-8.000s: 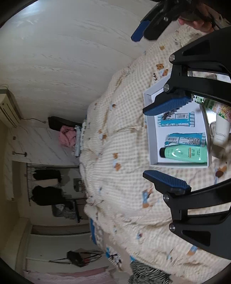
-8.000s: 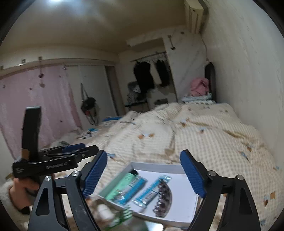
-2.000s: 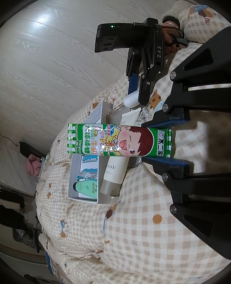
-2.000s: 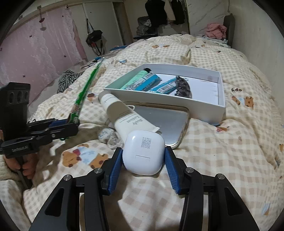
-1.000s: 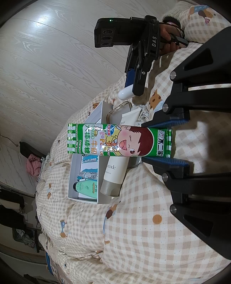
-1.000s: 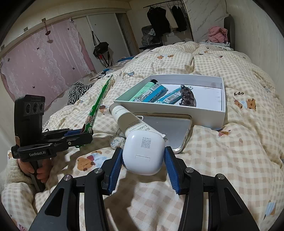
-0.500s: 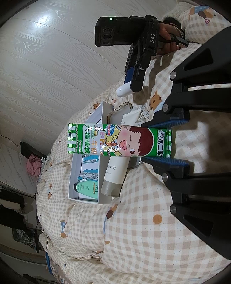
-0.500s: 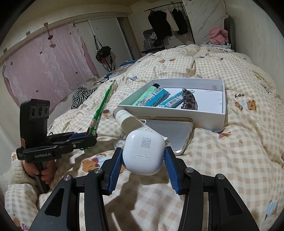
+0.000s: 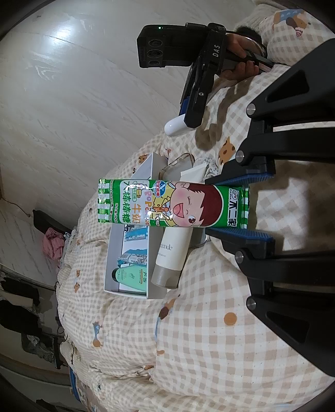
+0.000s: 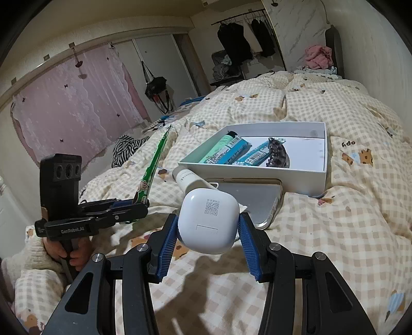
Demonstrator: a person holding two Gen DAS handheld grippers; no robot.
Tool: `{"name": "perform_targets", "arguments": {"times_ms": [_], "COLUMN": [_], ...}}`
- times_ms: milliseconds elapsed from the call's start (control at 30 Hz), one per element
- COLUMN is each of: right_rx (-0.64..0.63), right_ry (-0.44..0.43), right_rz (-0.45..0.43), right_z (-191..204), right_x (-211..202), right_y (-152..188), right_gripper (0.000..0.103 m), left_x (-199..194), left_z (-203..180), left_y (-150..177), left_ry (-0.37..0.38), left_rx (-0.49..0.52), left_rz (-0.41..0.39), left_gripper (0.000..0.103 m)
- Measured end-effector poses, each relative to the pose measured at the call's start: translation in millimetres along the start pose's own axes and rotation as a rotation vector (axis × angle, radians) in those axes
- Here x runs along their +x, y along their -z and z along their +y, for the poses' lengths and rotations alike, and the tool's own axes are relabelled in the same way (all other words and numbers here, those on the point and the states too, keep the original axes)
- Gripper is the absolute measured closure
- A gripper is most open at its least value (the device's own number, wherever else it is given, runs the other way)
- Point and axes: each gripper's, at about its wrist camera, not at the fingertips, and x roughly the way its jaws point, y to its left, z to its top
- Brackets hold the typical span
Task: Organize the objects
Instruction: 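Lift the earbud case with the right gripper while the left gripper holds the candy packet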
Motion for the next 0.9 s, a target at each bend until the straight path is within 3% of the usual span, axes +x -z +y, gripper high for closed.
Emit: {"name": "perform_targets", "arguments": {"times_ms": [900], "right_rx": [0.051], "right_ry": [-0.052], "right_rz": [-0.018], "right_z": [-12.2], "right_x": [-9.2], "right_y": [17.1], "right_gripper": [0.056], "left_x": [-0.4], "left_z": [-17.8], "left_y": [3.1], "left_ry": [0.067], "left_rx": [0.086], "left_rz": [0.009], "left_gripper": [0.072]}}
